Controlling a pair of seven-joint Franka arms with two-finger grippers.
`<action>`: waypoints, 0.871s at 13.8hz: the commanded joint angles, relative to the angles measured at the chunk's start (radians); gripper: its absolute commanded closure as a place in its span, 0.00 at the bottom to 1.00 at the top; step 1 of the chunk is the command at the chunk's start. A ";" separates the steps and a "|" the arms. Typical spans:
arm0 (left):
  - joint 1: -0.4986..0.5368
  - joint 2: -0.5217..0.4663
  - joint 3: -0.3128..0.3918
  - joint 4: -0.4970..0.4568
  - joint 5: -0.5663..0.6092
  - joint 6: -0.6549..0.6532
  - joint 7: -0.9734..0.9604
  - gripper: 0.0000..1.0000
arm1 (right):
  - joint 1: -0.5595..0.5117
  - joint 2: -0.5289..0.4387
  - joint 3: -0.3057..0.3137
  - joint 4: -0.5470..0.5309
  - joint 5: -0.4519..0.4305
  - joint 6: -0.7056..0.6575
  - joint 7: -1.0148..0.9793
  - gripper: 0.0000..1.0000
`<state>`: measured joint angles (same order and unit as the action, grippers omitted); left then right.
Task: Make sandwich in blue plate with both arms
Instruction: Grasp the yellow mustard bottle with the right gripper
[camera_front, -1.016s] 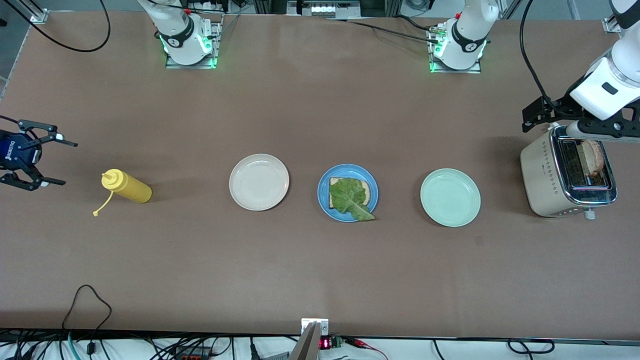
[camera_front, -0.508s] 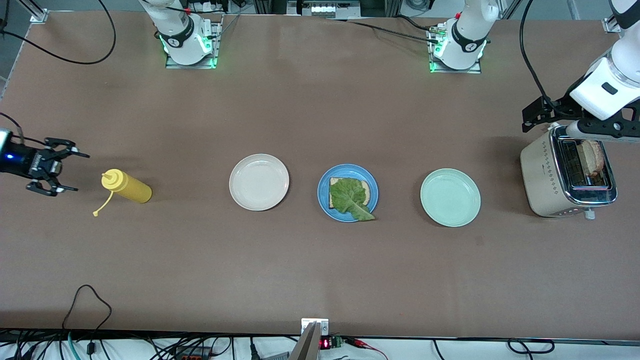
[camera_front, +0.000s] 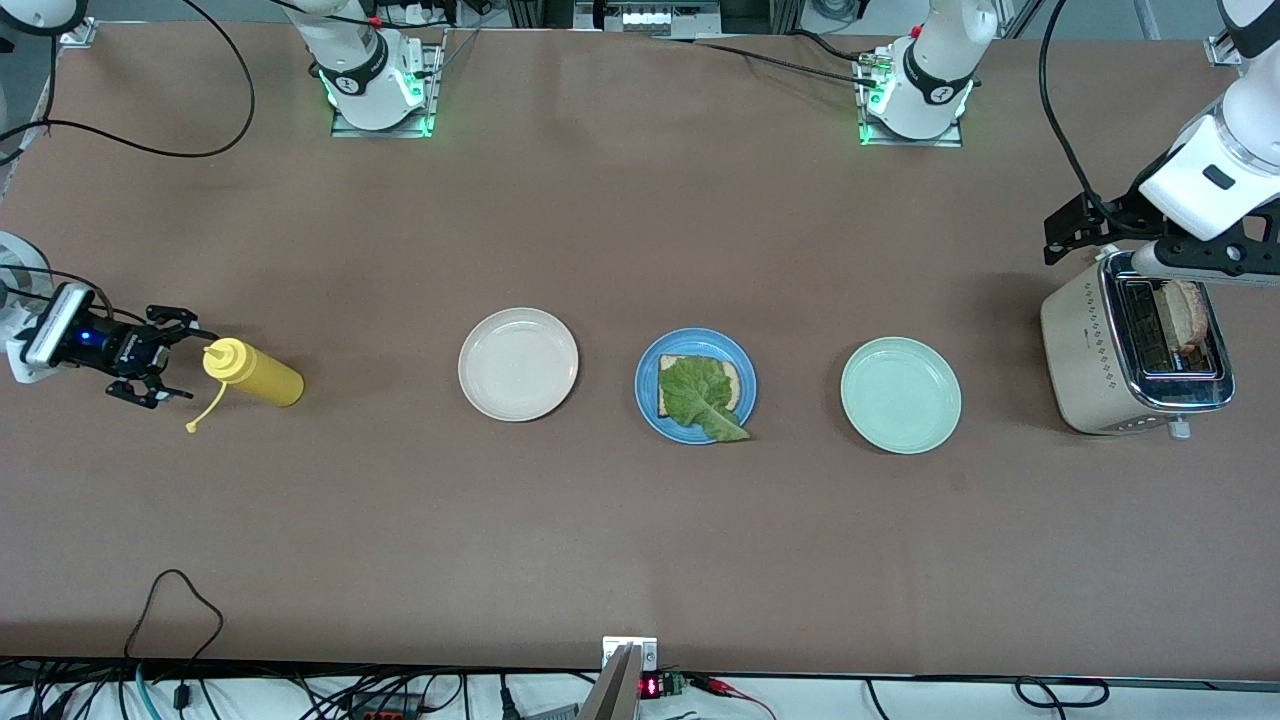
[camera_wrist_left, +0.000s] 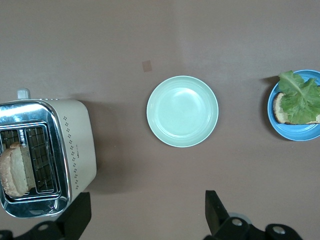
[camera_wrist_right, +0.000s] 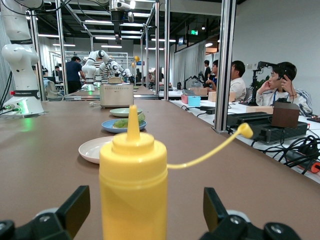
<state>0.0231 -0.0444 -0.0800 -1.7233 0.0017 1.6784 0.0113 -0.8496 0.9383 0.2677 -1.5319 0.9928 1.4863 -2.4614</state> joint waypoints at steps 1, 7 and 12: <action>-0.006 -0.012 0.008 -0.010 -0.011 0.006 -0.005 0.00 | 0.009 0.066 0.008 0.047 0.001 -0.021 -0.030 0.00; -0.006 -0.012 0.008 -0.010 -0.011 -0.002 -0.005 0.00 | 0.073 0.096 0.008 0.041 0.009 -0.012 -0.040 0.00; -0.006 -0.012 0.008 -0.010 -0.011 -0.003 -0.005 0.00 | 0.106 0.093 0.008 0.042 0.015 -0.008 -0.036 0.00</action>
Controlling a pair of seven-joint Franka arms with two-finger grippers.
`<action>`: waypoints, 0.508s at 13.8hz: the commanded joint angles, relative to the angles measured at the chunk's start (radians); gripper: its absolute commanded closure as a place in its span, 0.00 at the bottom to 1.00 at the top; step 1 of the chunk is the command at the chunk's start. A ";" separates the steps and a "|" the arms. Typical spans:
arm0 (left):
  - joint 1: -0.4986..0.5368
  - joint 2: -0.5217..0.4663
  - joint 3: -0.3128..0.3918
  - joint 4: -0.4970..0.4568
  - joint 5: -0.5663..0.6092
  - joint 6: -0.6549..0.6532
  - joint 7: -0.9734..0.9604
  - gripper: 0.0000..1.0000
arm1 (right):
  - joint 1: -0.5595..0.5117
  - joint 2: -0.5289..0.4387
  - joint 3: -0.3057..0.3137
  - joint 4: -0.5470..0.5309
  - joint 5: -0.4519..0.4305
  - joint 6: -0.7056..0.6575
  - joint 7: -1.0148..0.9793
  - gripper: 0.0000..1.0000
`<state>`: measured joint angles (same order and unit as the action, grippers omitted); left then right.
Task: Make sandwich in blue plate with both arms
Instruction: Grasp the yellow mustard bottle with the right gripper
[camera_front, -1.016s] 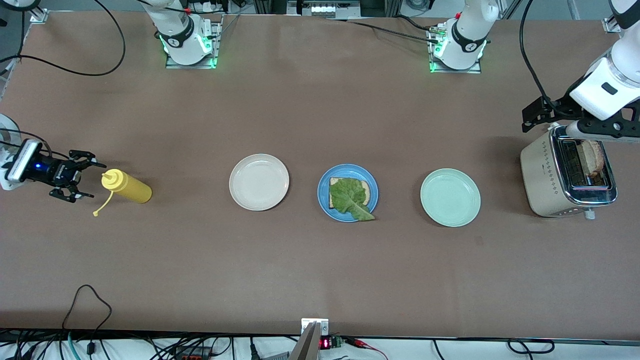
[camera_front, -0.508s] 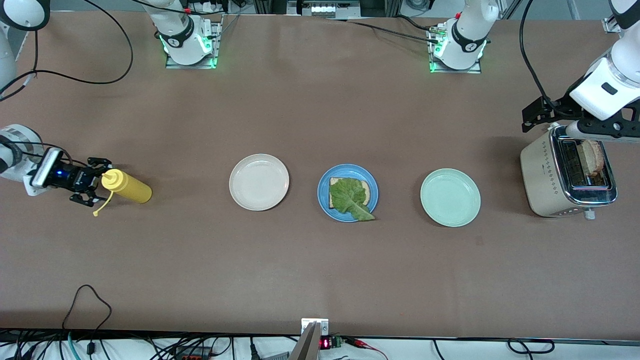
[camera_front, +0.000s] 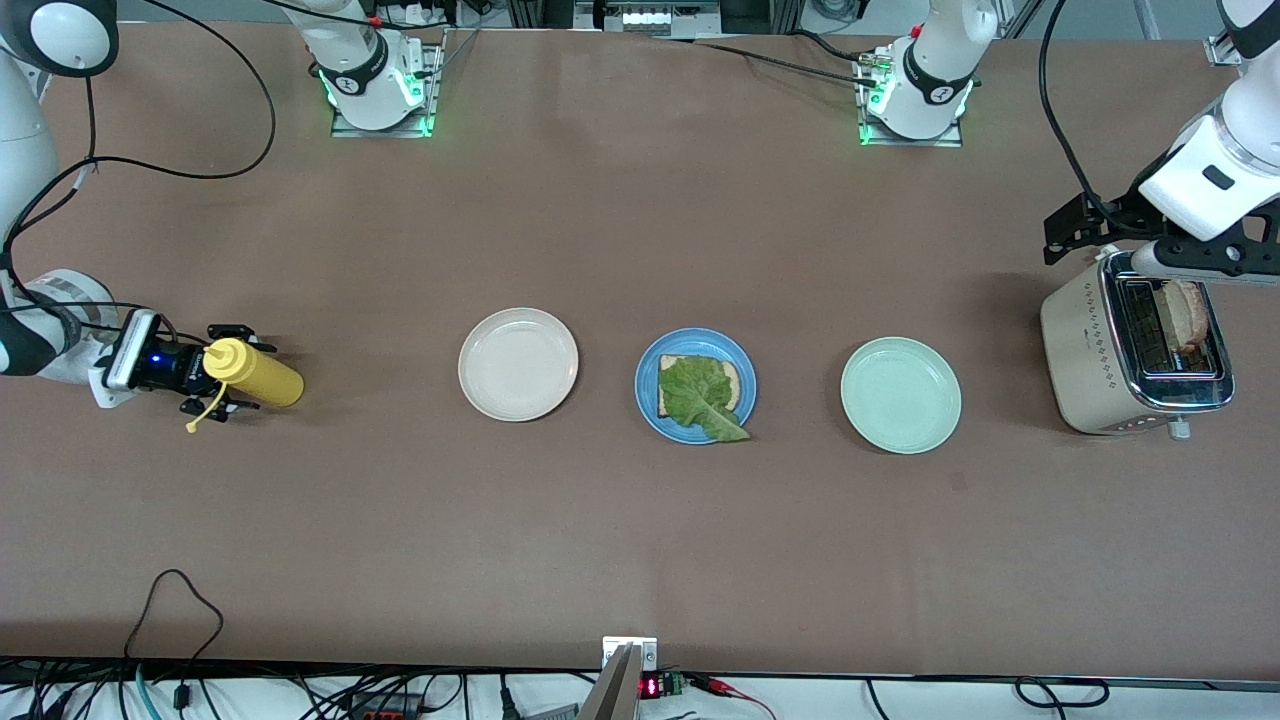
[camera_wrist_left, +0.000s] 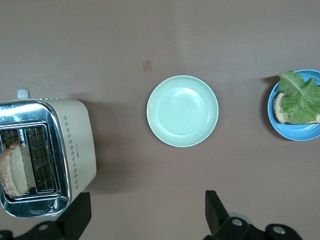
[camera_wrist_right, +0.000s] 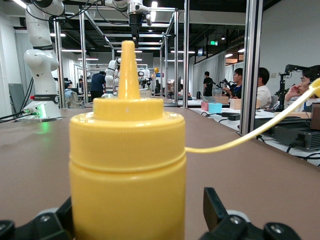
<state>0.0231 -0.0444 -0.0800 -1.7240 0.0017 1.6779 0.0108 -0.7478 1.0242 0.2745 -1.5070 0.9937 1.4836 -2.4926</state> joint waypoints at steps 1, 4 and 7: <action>-0.006 -0.012 0.008 -0.009 -0.011 -0.004 -0.005 0.00 | 0.007 0.005 0.002 0.018 0.013 -0.005 -0.005 0.09; -0.006 -0.012 0.008 -0.009 -0.011 -0.004 -0.006 0.00 | 0.013 -0.004 0.003 0.019 0.013 0.013 0.008 0.63; -0.008 -0.012 0.008 -0.009 -0.011 -0.004 -0.008 0.00 | 0.062 -0.041 0.003 0.021 0.014 0.030 0.038 0.64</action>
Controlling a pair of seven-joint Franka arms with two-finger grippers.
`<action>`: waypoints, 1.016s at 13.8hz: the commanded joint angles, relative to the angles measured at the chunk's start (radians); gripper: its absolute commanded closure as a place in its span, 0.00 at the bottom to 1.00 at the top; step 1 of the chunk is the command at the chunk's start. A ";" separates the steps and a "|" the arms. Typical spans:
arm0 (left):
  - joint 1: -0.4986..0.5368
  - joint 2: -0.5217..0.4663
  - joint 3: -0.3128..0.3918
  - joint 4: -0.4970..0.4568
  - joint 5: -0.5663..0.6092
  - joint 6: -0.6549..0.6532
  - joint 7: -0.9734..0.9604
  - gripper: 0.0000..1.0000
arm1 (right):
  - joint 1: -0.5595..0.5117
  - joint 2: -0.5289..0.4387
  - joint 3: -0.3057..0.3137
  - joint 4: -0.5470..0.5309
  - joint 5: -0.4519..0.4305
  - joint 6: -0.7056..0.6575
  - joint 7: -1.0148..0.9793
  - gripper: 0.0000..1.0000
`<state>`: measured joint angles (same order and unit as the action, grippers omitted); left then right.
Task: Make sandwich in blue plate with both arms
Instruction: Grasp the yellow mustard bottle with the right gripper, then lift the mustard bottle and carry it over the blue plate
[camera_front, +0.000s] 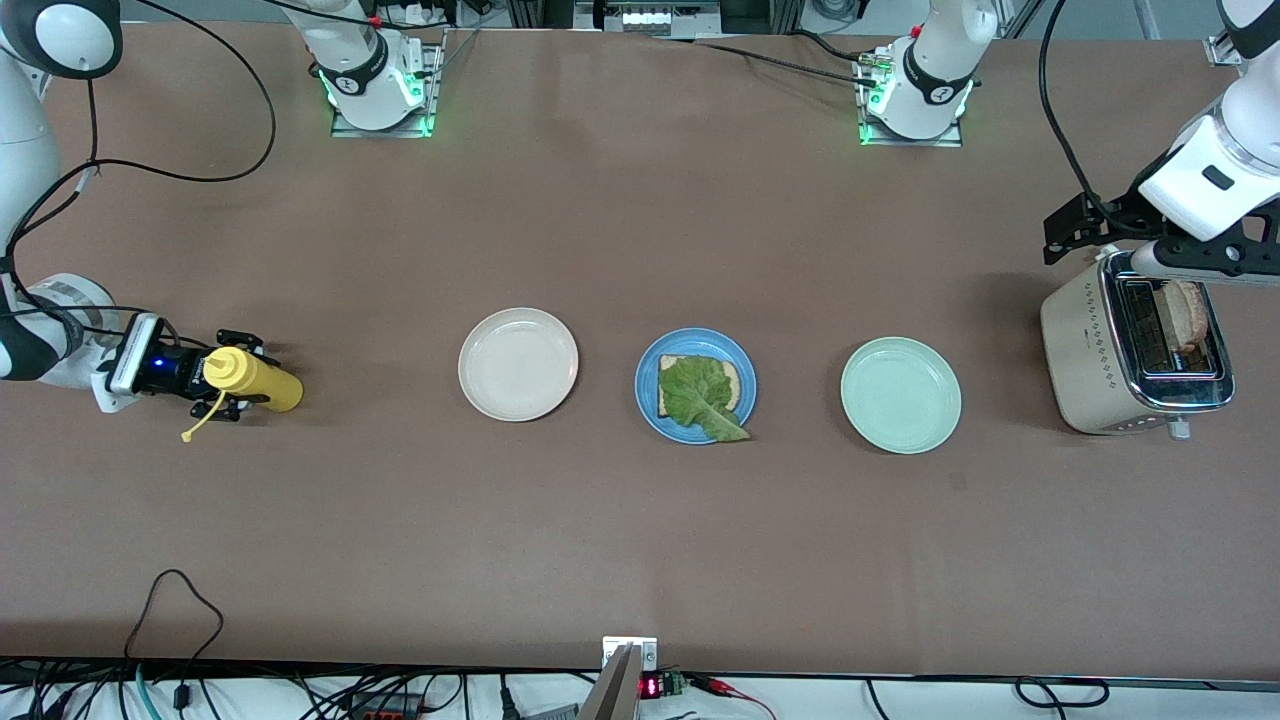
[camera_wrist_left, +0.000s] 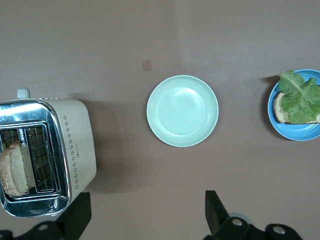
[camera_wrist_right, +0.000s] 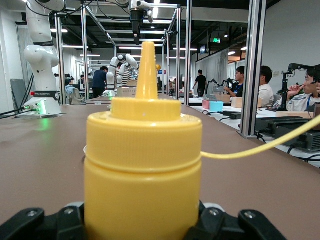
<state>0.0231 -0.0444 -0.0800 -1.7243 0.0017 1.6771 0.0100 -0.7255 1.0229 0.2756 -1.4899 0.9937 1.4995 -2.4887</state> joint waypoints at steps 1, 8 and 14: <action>-0.008 -0.012 0.008 -0.009 -0.011 -0.004 -0.007 0.00 | 0.061 -0.055 0.004 0.003 0.014 0.034 0.066 0.64; -0.008 -0.012 0.008 -0.009 -0.011 -0.004 -0.007 0.00 | 0.303 -0.193 0.007 0.014 0.026 0.224 0.315 0.64; -0.008 -0.012 0.008 -0.009 -0.011 -0.004 -0.007 0.00 | 0.567 -0.245 0.002 0.144 -0.088 0.470 0.644 0.63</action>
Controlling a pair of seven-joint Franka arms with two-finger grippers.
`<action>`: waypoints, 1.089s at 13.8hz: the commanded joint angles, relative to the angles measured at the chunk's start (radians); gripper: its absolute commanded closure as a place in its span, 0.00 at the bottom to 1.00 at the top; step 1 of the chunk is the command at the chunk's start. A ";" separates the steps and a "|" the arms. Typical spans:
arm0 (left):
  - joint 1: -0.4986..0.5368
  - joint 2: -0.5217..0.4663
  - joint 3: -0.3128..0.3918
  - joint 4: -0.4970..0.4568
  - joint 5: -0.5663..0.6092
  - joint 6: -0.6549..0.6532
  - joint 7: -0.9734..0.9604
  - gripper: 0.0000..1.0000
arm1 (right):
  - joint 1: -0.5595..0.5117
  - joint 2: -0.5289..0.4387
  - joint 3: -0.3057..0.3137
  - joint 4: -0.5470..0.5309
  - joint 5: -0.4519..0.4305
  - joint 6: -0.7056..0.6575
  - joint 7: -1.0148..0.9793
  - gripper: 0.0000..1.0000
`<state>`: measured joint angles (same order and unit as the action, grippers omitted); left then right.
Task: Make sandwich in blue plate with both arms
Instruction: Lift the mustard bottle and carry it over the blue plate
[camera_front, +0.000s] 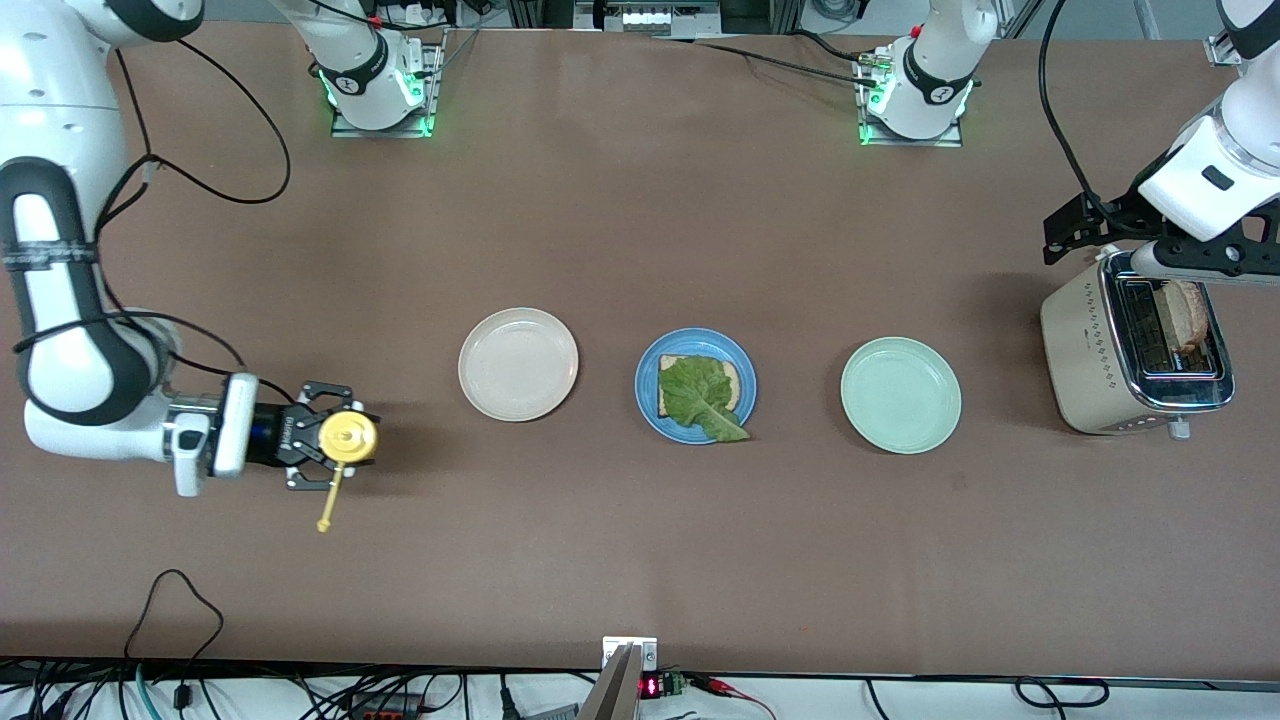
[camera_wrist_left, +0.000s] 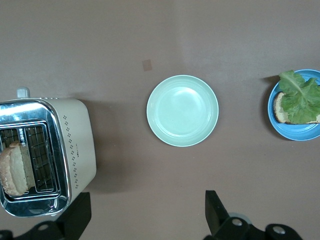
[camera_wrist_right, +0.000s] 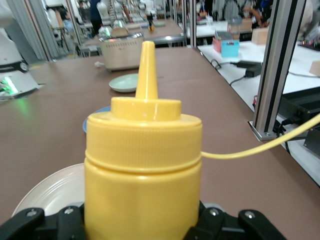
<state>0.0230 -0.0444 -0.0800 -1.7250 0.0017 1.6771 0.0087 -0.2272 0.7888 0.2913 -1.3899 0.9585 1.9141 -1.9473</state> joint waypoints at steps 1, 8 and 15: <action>-0.008 -0.012 0.008 -0.008 -0.011 -0.004 -0.006 0.00 | 0.109 -0.013 -0.015 0.064 -0.101 0.107 0.172 0.63; -0.008 -0.012 0.008 -0.008 -0.011 -0.004 -0.006 0.00 | 0.368 -0.028 -0.018 0.121 -0.654 0.322 0.724 0.63; -0.008 -0.012 0.008 -0.008 -0.011 -0.005 -0.006 0.00 | 0.567 -0.042 -0.024 0.150 -1.191 0.269 1.194 0.63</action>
<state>0.0230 -0.0445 -0.0800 -1.7253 0.0017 1.6771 0.0087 0.2924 0.7623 0.2891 -1.2470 -0.1324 2.2263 -0.8515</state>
